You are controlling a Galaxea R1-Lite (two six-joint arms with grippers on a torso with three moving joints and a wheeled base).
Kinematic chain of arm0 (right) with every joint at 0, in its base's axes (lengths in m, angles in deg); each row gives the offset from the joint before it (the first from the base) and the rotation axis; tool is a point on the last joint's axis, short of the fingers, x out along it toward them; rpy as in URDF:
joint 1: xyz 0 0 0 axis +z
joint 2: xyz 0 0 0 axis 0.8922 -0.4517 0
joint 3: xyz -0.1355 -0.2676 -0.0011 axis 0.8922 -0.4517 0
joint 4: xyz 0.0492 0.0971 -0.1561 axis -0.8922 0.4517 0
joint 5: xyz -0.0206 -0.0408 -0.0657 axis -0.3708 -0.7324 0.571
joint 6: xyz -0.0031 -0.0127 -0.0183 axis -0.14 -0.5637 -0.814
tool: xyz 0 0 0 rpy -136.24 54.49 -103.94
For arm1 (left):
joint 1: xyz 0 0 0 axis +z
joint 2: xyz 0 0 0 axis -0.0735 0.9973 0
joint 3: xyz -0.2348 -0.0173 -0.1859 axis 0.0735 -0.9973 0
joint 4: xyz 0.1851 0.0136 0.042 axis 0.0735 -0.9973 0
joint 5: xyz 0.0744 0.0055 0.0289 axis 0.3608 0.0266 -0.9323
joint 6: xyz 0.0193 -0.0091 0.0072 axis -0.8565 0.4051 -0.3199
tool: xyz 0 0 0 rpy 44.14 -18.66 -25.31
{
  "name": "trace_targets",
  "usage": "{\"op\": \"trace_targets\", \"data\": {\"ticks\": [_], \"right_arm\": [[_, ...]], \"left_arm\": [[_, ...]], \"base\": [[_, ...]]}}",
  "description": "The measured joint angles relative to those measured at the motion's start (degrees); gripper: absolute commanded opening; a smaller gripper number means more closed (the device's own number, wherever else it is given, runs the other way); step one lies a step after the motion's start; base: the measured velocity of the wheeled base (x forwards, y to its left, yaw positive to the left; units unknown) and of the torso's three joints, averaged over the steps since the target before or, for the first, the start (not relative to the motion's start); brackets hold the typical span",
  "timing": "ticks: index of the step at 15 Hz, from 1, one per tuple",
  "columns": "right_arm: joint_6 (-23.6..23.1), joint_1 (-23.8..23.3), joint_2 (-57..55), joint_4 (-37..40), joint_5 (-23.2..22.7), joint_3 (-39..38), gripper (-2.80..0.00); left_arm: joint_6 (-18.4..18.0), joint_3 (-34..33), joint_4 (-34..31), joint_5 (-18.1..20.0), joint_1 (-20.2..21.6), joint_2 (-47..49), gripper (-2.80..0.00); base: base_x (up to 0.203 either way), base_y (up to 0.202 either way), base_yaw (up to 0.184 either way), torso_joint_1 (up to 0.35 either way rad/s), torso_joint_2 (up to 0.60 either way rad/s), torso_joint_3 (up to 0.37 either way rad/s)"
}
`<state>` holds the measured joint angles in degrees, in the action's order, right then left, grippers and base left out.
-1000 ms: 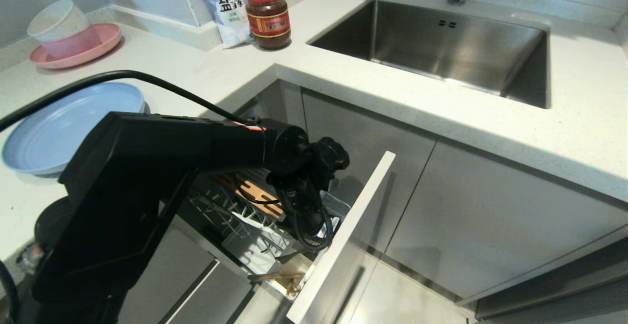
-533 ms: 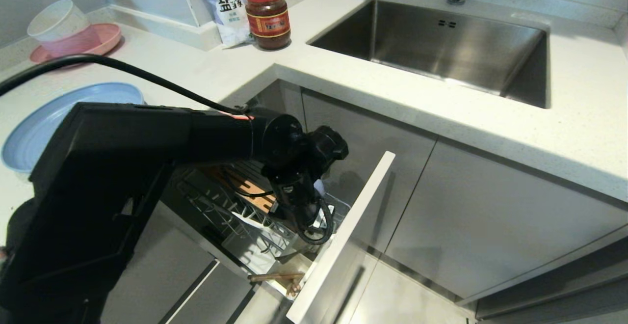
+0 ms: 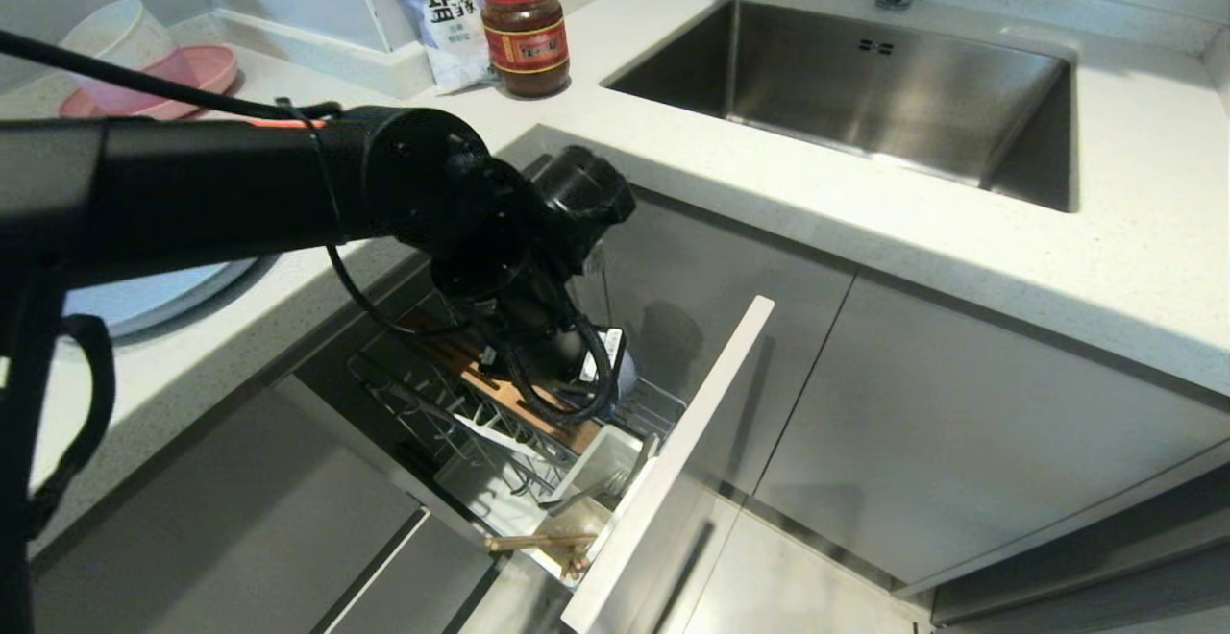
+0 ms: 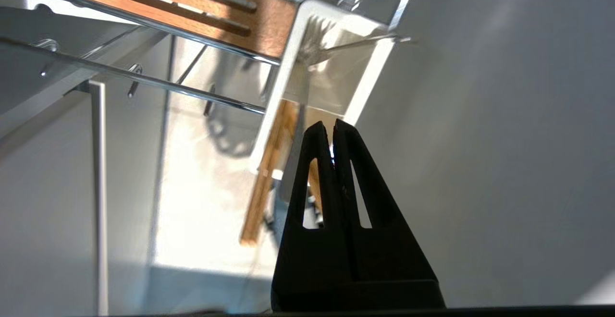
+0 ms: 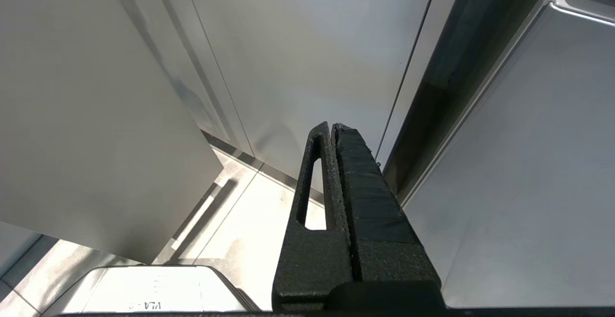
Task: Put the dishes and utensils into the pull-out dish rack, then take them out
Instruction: Pick up the plate and place it in the cupboard
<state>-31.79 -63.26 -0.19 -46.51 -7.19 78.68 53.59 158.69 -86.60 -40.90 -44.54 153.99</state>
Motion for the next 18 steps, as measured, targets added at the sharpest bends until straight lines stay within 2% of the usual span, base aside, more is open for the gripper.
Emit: {"op": "trace_targets", "data": {"ticks": [3,8,10,18], "right_arm": [[0.00,-0.05,0.00,0.00,0.00,0.00,-2.80],[-0.01,-0.02,0.00,0.00,0.00,0.00,-2.80],[0.00,-0.02,0.00,0.00,0.00,0.00,-2.80],[-0.01,-0.05,0.00,0.00,-0.01,0.00,-2.80]], "left_arm": [[1.07,0.00,0.40,3.84,-0.90,-2.95,-2.80],[1.11,-0.06,1.26,16.29,-1.29,-4.24,-2.80],[1.13,-0.10,1.24,19.62,-1.40,-4.14,-2.80],[5.83,-0.18,2.06,20.28,-5.11,-1.40,-2.80]], "base": [[0.000,0.000,0.000,0.000,0.00,0.000],[0.000,0.000,0.000,0.000,0.00,0.000],[0.000,0.000,0.000,0.000,0.00,0.000],[0.000,0.000,0.000,0.000,0.00,0.000]]}}
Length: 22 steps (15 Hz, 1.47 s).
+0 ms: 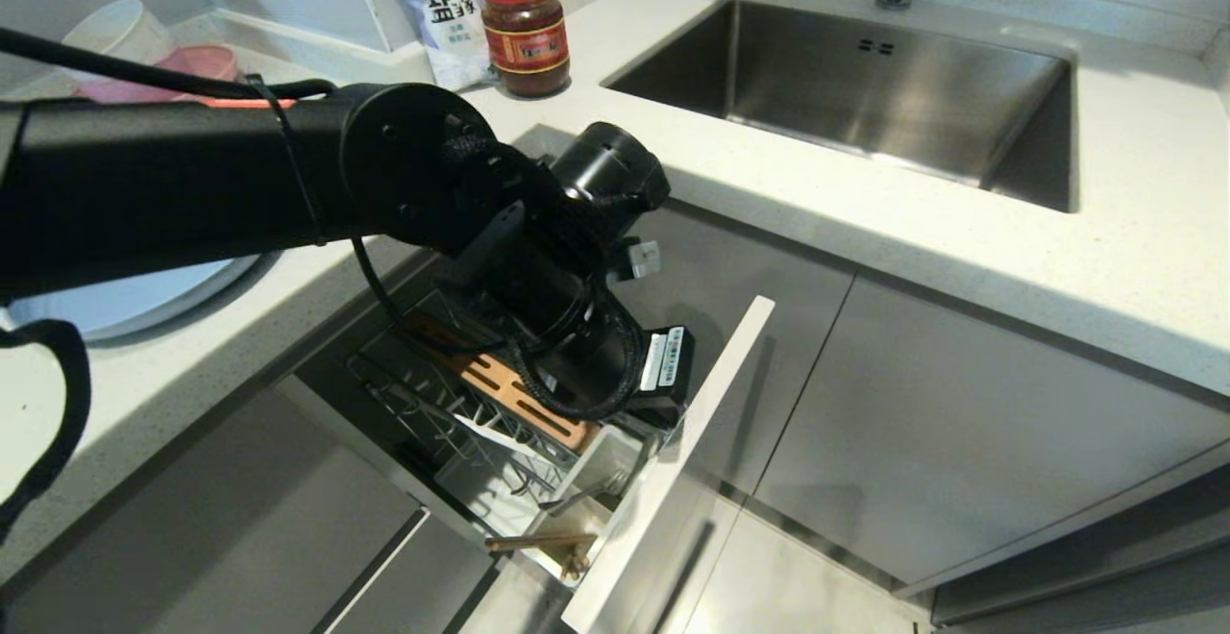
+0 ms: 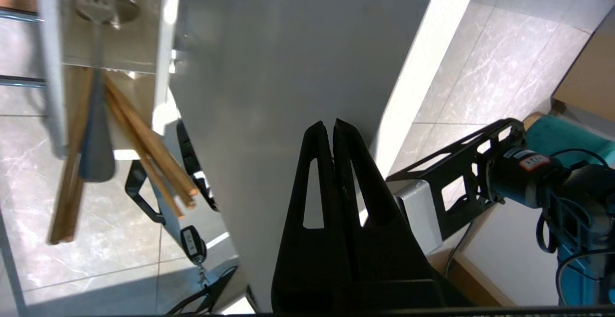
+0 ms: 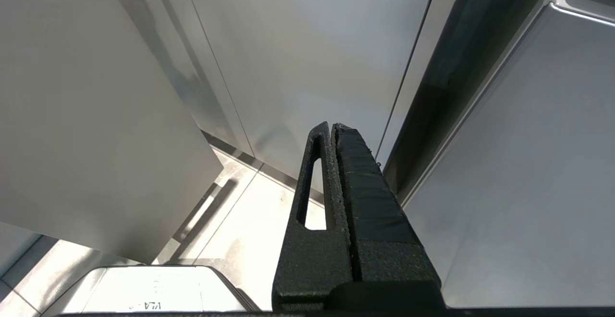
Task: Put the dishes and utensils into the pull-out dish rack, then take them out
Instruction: Pick up the plate and place it in the cupboard
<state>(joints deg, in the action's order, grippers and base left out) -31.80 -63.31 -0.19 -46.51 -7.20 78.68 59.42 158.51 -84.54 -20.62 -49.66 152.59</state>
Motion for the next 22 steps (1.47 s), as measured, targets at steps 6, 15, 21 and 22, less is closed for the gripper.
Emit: {"op": "trace_targets", "data": {"ticks": [6,15,21,22], "right_arm": [[0.01,0.00,0.00,0.01,0.01,0.00,-2.80],[0.01,0.02,0.00,0.00,0.01,0.00,-2.80],[0.01,0.00,0.00,0.00,0.00,0.00,-2.80],[0.01,0.00,0.00,0.00,0.01,0.00,-2.80]], "left_arm": [[2.02,0.09,0.26,0.26,-1.93,1.27,-2.80],[3.89,0.09,0.28,2.58,-3.32,1.67,-2.80],[3.89,0.09,0.24,2.56,-3.43,1.84,-2.80],[3.88,0.09,0.18,2.49,-3.42,1.84,-2.80]], "base": [[0.000,0.000,0.000,0.000,0.00,0.000],[0.000,0.000,0.000,0.000,0.00,0.000],[0.000,0.000,0.000,0.000,0.00,0.000],[0.000,0.000,0.000,0.000,0.00,0.000]]}}
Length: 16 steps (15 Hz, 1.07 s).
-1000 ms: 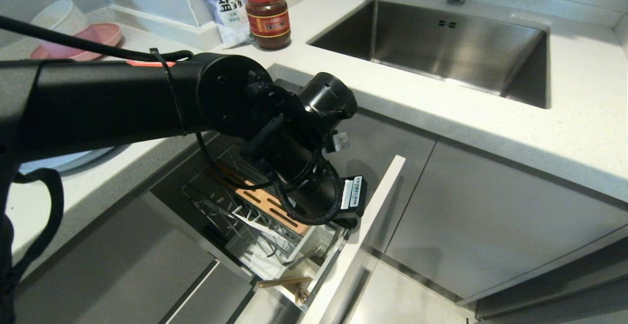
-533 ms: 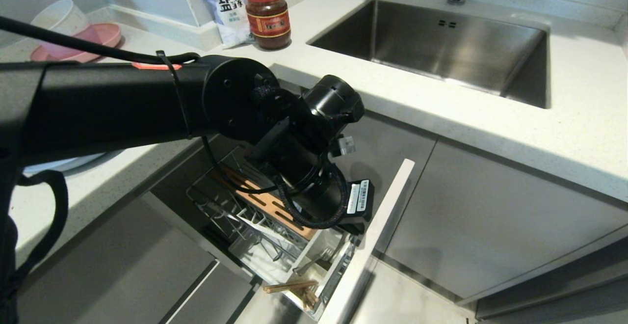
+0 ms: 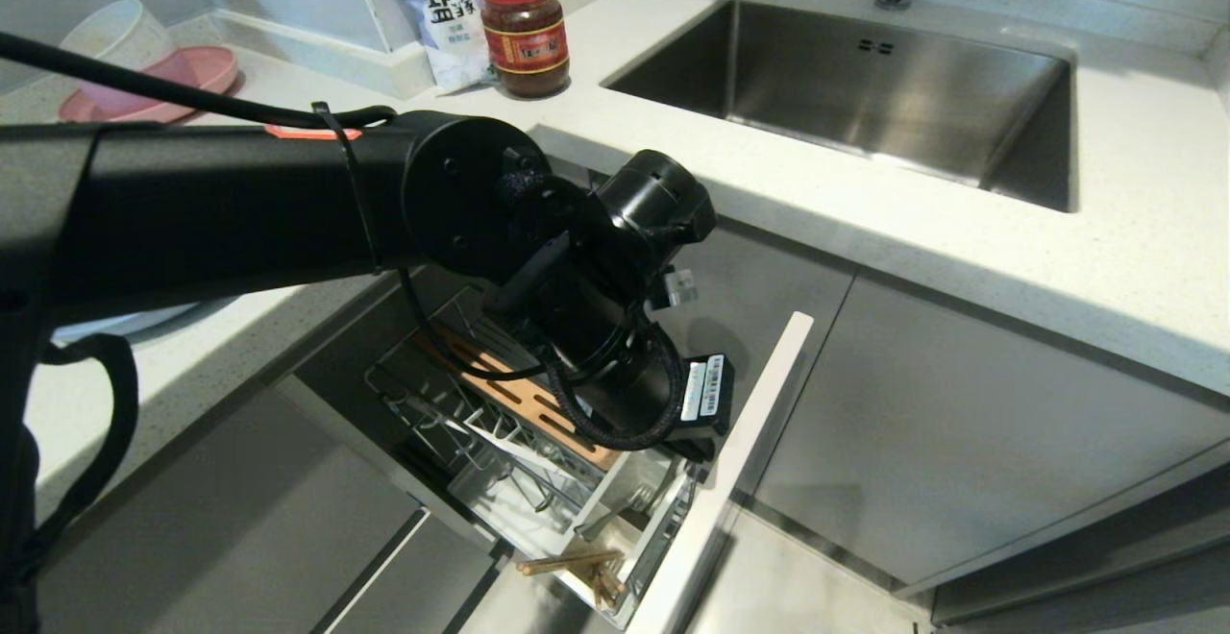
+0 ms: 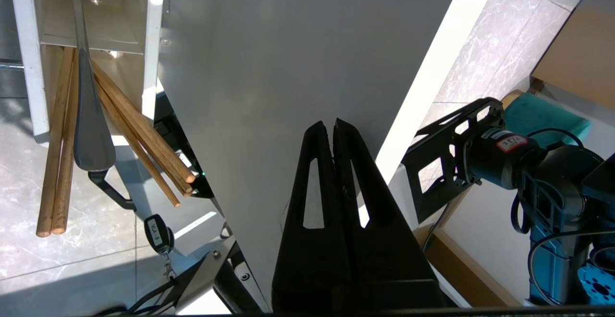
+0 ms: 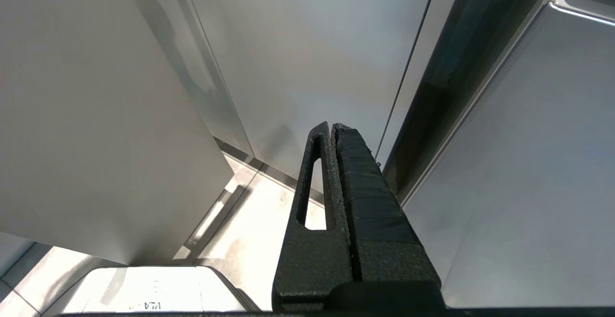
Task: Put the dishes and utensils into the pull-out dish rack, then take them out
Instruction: Pick up the plate and place it in the cupboard
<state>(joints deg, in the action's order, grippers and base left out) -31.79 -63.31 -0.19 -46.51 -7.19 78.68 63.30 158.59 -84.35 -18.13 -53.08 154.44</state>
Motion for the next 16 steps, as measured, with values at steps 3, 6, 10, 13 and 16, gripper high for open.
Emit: {"op": "trace_targets", "data": {"ticks": [3,6,10,13,16], "right_arm": [[0.00,0.05,0.00,0.02,0.00,0.00,-2.80],[0.00,0.00,0.00,0.00,0.00,0.00,-2.80],[0.00,0.00,0.00,0.00,-0.02,0.00,-2.80],[0.00,0.05,0.00,0.00,0.00,0.00,-2.80],[0.00,0.02,0.00,0.00,-0.02,0.00,-2.80]], "left_arm": [[-0.09,0.07,0.94,-2.43,1.36,-0.09,-2.80],[-0.06,0.16,1.91,-6.99,3.10,-0.54,-2.80],[0.18,0.18,2.99,-14.66,4.67,-3.22,-2.80],[0.12,0.22,3.24,-19.51,5.93,-7.65,-2.80],[-0.20,0.16,3.27,-24.08,7.64,-12.82,-2.80]], "base": [[0.000,0.000,0.000,0.000,0.00,0.000],[0.000,0.000,0.000,0.000,0.00,0.000],[0.000,0.000,0.000,0.000,0.00,0.000],[0.000,0.000,0.000,0.000,0.00,0.000],[0.000,0.000,0.000,0.000,0.00,0.000]]}}
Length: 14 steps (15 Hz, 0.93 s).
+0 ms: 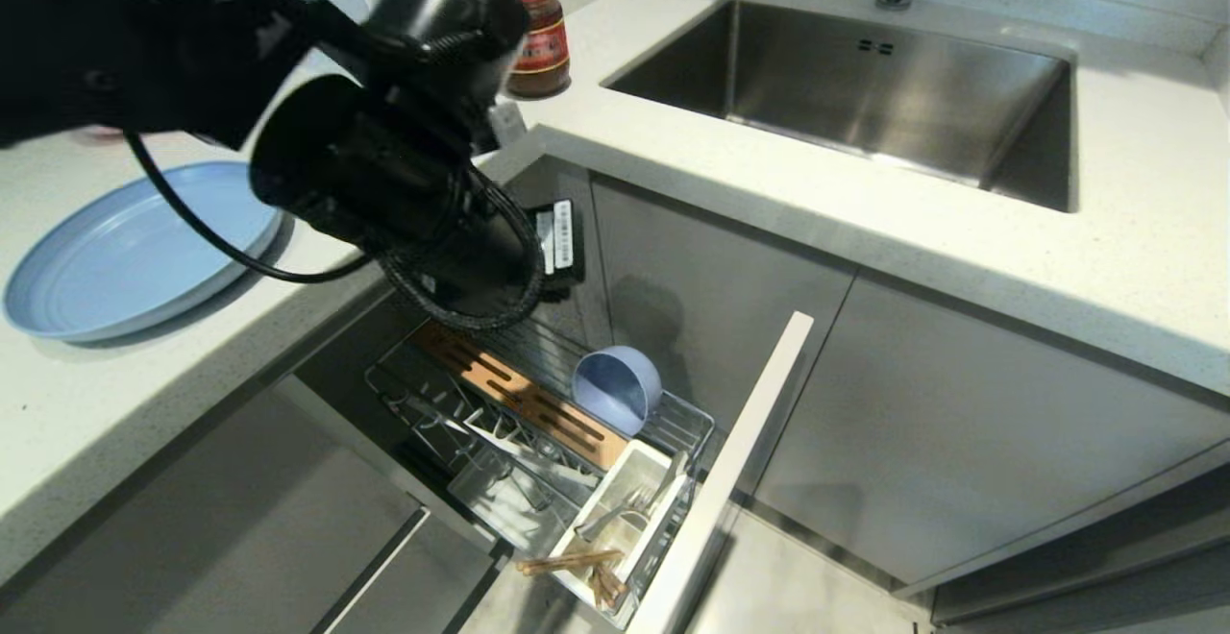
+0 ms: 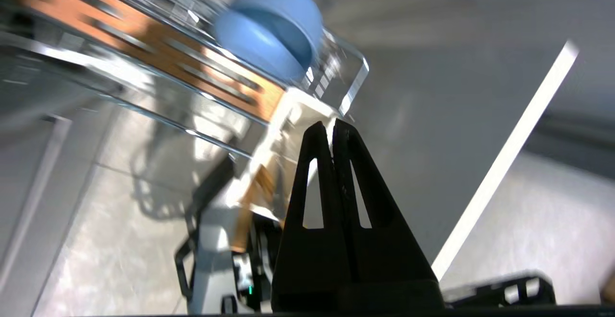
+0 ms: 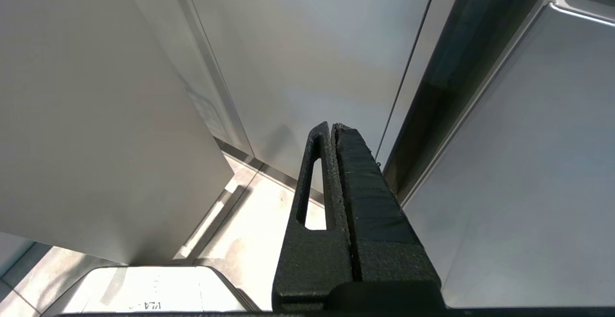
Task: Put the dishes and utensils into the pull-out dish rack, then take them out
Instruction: Pick up the plate and place it in the cupboard
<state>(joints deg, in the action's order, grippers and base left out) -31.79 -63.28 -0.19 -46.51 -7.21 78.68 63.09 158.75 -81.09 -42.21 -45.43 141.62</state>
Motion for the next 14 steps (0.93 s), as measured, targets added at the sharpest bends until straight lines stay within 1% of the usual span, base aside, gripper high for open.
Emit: {"op": "trace_targets", "data": {"ticks": [2,4,7,9,10,12,14], "right_arm": [[0.00,0.00,0.00,0.00,0.01,0.00,-2.80],[0.00,0.00,0.00,0.00,0.02,0.00,-2.80],[0.00,0.00,0.00,0.00,0.00,0.00,-2.80],[0.00,-0.02,0.00,0.00,0.02,0.00,-2.80],[-0.02,-0.02,0.00,0.00,0.02,0.00,-2.80],[-0.02,-0.02,0.00,0.00,0.02,0.00,-2.80],[0.00,-0.02,0.00,0.00,0.02,0.00,-2.80]], "left_arm": [[-0.34,-0.05,0.00,-2.15,1.32,-3.28,-2.80],[-1.57,-0.06,-0.14,-3.70,2.88,-6.51,-2.80],[-4.90,-0.20,-1.20,-6.16,6.60,-10.87,-2.80],[-7.69,-0.53,-2.02,-6.92,9.69,-13.58,-2.80],[-8.86,-0.87,-2.23,-6.96,11.14,-14.65,0.00],[-10.96,-1.43,-2.32,-7.27,13.79,-16.26,0.00],[-11.67,-1.63,-2.29,-9.12,16.36,-17.02,0.00]], "base": [[0.000,0.000,0.000,0.000,0.00,0.000],[0.000,0.000,0.000,0.000,0.00,0.000],[0.000,0.000,0.000,0.000,0.00,0.000],[0.000,0.000,0.000,0.000,0.00,0.000],[0.000,0.000,0.000,0.000,0.00,0.000],[0.000,0.000,0.000,0.000,0.00,0.000],[0.000,0.000,0.000,0.000,0.00,0.000]]}}
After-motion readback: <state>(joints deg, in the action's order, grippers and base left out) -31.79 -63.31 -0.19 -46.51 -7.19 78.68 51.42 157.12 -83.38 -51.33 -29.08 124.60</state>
